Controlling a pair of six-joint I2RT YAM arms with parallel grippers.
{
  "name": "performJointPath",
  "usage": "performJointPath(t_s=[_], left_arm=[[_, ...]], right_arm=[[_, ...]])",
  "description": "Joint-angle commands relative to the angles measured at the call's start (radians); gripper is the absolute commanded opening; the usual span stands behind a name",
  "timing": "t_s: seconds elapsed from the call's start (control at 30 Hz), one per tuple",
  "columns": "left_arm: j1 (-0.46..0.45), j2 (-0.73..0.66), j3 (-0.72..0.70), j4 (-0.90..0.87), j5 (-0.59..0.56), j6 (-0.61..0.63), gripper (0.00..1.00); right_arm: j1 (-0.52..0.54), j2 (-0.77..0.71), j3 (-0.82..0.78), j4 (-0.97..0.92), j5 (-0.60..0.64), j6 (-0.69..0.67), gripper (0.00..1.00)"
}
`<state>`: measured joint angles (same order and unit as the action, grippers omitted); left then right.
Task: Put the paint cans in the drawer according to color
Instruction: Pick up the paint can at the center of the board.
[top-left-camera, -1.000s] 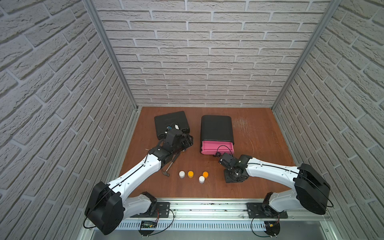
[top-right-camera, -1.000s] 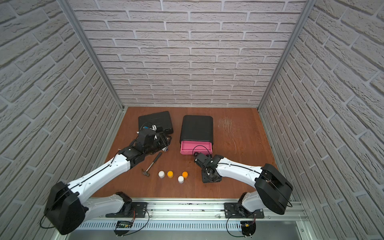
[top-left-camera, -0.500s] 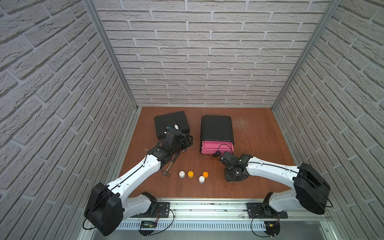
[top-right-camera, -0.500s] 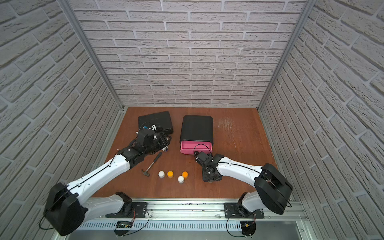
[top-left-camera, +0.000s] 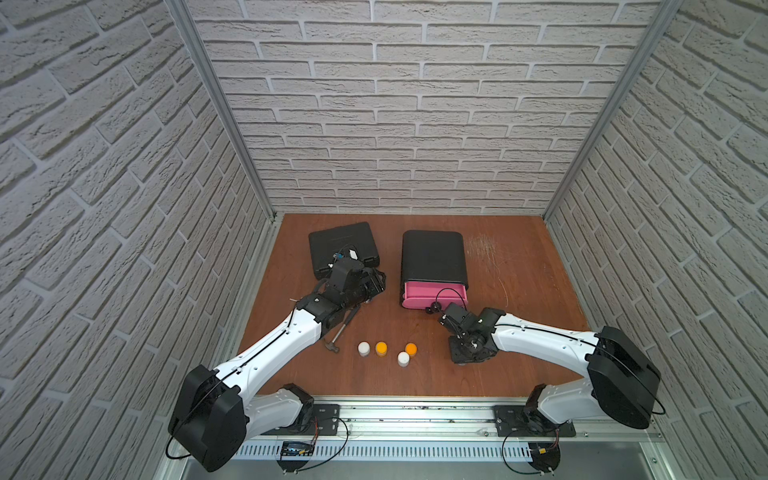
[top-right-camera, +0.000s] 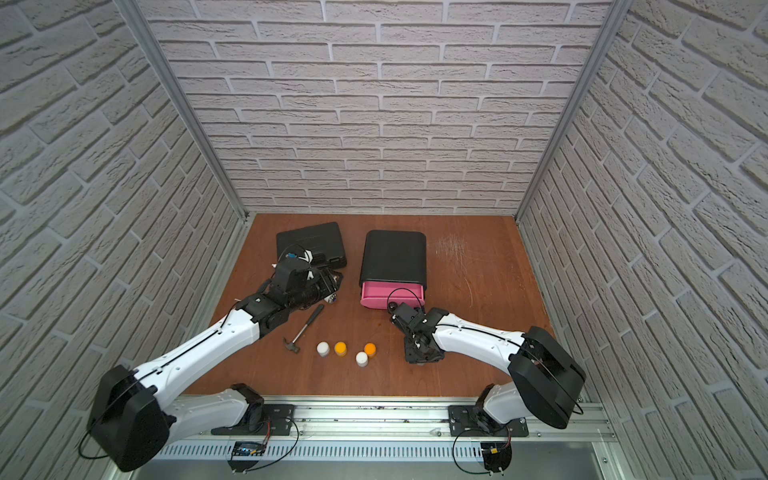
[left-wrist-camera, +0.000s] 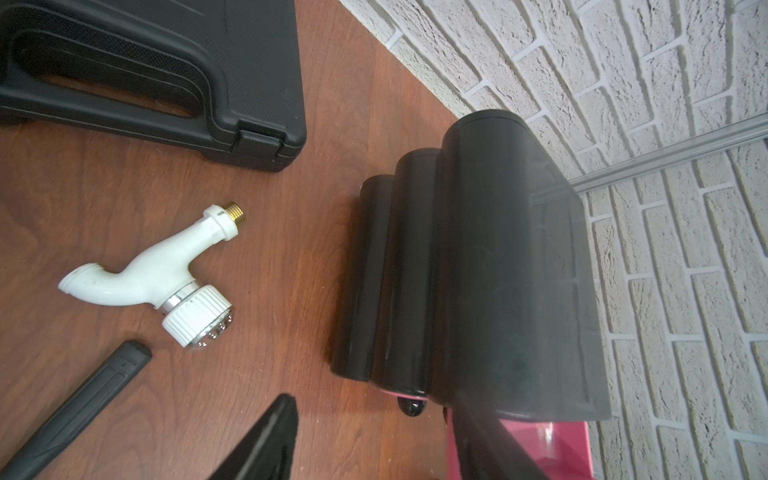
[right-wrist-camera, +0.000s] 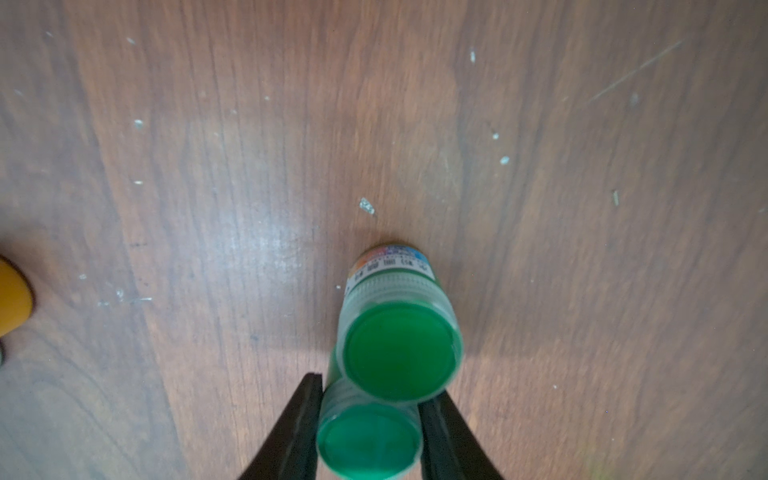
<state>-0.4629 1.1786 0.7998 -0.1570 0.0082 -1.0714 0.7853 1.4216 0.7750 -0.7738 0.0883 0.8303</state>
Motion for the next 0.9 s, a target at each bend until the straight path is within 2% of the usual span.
performJointPath(t_s=[0.0,0.23,0.53,0.7,0.87], left_arm=[[0.006,-0.009,-0.011,0.030,0.008,0.004,0.64],[0.006,-0.001,-0.011,0.038,0.014,0.005,0.64],[0.017,0.018,-0.018,0.046,0.041,0.006,0.64],[0.018,0.028,-0.019,0.037,0.060,0.011,0.64],[0.021,0.022,-0.021,0.030,0.067,0.013,0.64]], right_arm=[[-0.003,-0.004,-0.006,-0.010,0.004,-0.006,0.33],[0.000,-0.057,0.025,-0.092,0.001,-0.029,0.21],[0.007,-0.286,0.093,-0.364,-0.019,-0.081,0.15],[0.006,-0.314,0.297,-0.540,0.031,-0.157,0.16],[-0.013,-0.222,0.573,-0.609,0.064,-0.236,0.17]])
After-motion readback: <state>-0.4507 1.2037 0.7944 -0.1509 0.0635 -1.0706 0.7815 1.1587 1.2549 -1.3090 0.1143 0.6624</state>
